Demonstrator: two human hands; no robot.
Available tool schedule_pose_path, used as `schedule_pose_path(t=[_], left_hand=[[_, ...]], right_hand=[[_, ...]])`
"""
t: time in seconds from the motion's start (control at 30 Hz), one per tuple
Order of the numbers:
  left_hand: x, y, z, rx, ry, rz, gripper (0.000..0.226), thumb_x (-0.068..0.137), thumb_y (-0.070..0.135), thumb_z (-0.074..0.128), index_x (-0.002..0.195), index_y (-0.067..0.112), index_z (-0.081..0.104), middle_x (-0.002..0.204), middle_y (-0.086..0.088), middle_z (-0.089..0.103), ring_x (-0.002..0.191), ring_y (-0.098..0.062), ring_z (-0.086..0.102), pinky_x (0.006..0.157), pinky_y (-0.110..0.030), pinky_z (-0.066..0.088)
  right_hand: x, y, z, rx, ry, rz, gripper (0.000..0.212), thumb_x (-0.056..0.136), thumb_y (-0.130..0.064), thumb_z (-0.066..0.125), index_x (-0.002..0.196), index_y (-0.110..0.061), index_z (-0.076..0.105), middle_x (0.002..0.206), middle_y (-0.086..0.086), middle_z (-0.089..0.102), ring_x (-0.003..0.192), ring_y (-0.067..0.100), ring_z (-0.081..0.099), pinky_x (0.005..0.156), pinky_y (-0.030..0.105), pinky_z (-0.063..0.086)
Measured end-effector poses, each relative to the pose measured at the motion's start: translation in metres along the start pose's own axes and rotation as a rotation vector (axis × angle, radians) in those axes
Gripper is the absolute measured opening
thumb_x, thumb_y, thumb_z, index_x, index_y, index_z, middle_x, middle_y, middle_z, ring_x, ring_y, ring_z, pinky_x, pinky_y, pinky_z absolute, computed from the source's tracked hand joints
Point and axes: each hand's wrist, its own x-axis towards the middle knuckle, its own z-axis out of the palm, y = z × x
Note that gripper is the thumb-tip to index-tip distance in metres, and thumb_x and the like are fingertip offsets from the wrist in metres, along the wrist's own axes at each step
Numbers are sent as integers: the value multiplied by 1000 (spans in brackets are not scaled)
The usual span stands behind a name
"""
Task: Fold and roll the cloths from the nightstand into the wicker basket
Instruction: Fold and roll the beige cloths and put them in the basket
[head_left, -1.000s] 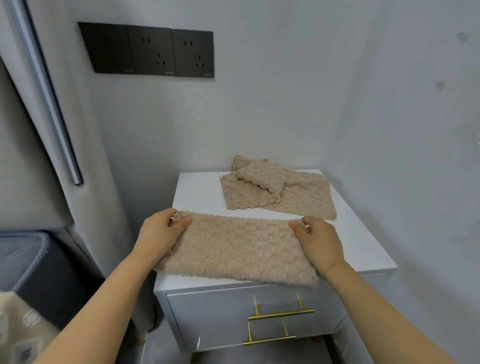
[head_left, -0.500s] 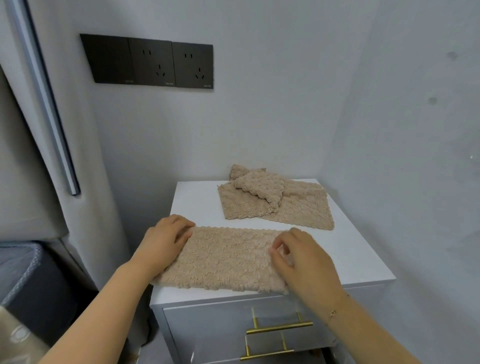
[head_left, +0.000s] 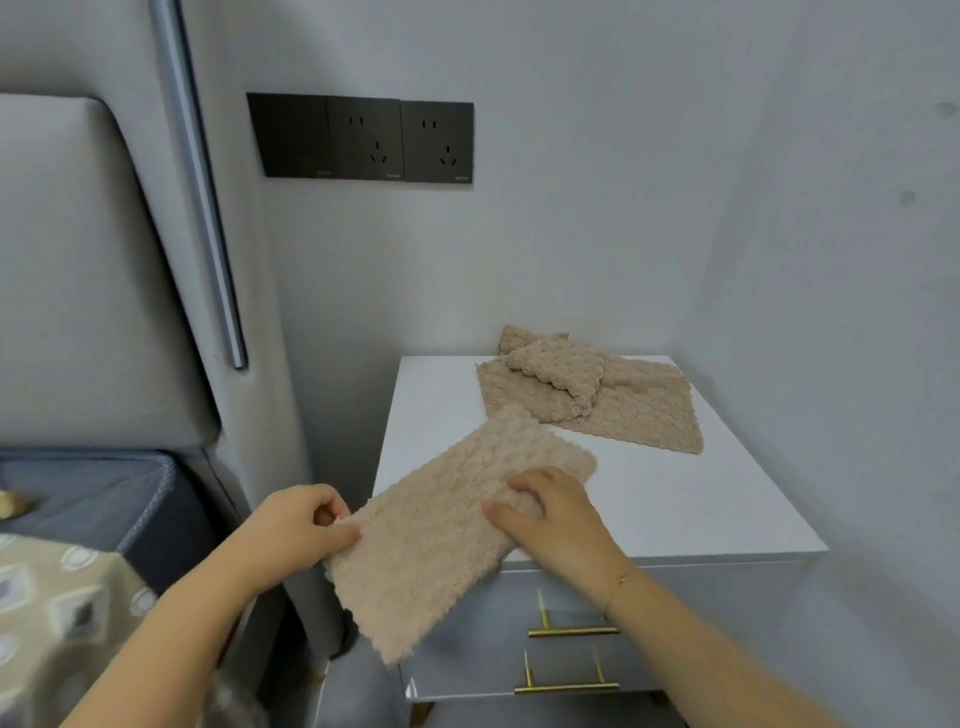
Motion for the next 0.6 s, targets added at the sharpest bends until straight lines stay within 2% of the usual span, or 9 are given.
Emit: schedule_pose_path(t=[0.07, 0.17, 0.27, 0.33, 0.43, 0.53, 0.6], left_hand=[[-15, -2, 2, -12, -5, -38, 15, 83, 35, 70, 83, 21, 64, 79, 3, 67, 73, -10, 61, 64, -19, 45], [-27, -1, 7, -32, -25, -81, 20, 82, 36, 71, 80, 17, 65, 73, 6, 67, 66, -5, 58, 64, -19, 46], [-29, 7, 7, -82, -60, -101, 25, 81, 37, 72, 72, 15, 66, 65, 7, 64, 61, -4, 55, 65, -23, 50], [-31, 15, 7, -117, -109, -97, 28, 81, 36, 72, 63, 18, 61, 56, 10, 58, 54, -2, 51, 58, -18, 45], [-36, 25, 13, -136, -214, -79, 34, 86, 34, 68, 58, 19, 55, 48, 13, 57, 49, 1, 48, 55, -11, 40], [-38, 28, 18, -130, -300, -107, 32, 90, 31, 62, 60, 21, 63, 64, 12, 70, 64, -2, 56, 68, -18, 52], [-37, 26, 19, -129, -285, -131, 29, 91, 29, 60, 64, 21, 68, 73, 6, 74, 69, -7, 58, 71, -23, 54]], right_hand=[[14, -6, 7, 86, -73, -15, 49, 91, -47, 56, 132, -21, 53, 132, -9, 45, 127, 8, 38, 104, 20, 26], [33, -5, 17, -27, -102, -119, 47, 97, -38, 50, 140, -19, 45, 146, -4, 36, 137, 13, 29, 109, 19, 16], [50, 0, 20, -129, -207, -203, 49, 101, -30, 44, 148, -20, 32, 158, -5, 20, 146, 11, 9, 112, 19, 2], [63, -1, 18, -51, -293, -207, 49, 101, -23, 45, 148, -21, 31, 159, -5, 17, 147, 9, 4, 115, 22, 0], [81, -4, 18, 36, -365, -241, 49, 98, -15, 48, 145, -23, 38, 157, -7, 22, 147, 7, 7, 120, 27, 5], [99, -7, 19, -5, -421, -272, 51, 97, -13, 48, 145, -27, 40, 157, -11, 23, 146, 4, 8, 120, 27, 4], [108, -6, 20, -103, -425, -330, 50, 100, -14, 42, 147, -28, 36, 158, -12, 20, 146, 5, 7, 117, 22, 1]])
